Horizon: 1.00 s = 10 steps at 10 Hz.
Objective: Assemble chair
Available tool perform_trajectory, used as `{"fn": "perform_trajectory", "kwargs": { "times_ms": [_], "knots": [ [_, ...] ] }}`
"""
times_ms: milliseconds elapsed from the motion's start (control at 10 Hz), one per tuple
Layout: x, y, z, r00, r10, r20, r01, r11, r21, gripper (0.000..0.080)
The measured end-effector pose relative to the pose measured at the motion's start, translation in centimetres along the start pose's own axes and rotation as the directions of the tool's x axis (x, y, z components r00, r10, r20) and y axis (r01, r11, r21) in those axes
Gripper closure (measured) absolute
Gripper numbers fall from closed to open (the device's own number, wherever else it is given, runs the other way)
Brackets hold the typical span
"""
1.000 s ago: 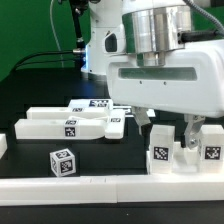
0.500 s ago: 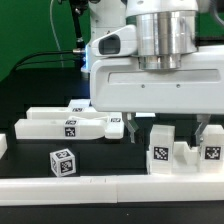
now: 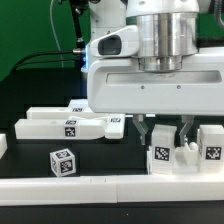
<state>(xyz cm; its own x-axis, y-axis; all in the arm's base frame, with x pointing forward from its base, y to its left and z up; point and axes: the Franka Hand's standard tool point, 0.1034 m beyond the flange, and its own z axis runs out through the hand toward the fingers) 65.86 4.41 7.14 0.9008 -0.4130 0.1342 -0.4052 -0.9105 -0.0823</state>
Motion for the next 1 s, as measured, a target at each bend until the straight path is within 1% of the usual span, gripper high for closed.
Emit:
{"fn": "perform_trajectory", "kwargs": {
  "times_ms": [100,200,300,400,500,700,800,900,1000],
  "knots": [
    [0.0,0.2,0.0,0.985,0.174,0.003,-0.174,0.985,-0.004,0.0511],
    [-0.1,0.5,0.0,0.918,0.396,0.008,-0.396,0.918,-0.018,0.0511],
    [-0.2,0.8,0.0,0.816,0.577,0.027,-0.577,0.817,-0.019,0.0511],
    [-0.1,1.2,0.0,0.723,0.689,0.058,-0.690,0.724,-0.009,0.0512],
    [-0.1,1.4,0.0,0.655,0.753,0.067,-0.754,0.657,-0.013,0.0512],
    [-0.2,1.4,0.0,0.583,0.810,0.066,-0.811,0.585,-0.022,0.0512],
    [-0.2,1.4,0.0,0.518,0.853,0.065,-0.853,0.521,-0.029,0.0512],
    [-0.3,1.5,-0.1,0.369,0.927,0.066,-0.927,0.372,-0.041,0.0512],
    [-0.7,0.8,0.0,0.092,0.993,0.069,-0.994,0.095,-0.051,0.0512]
  ]
}}
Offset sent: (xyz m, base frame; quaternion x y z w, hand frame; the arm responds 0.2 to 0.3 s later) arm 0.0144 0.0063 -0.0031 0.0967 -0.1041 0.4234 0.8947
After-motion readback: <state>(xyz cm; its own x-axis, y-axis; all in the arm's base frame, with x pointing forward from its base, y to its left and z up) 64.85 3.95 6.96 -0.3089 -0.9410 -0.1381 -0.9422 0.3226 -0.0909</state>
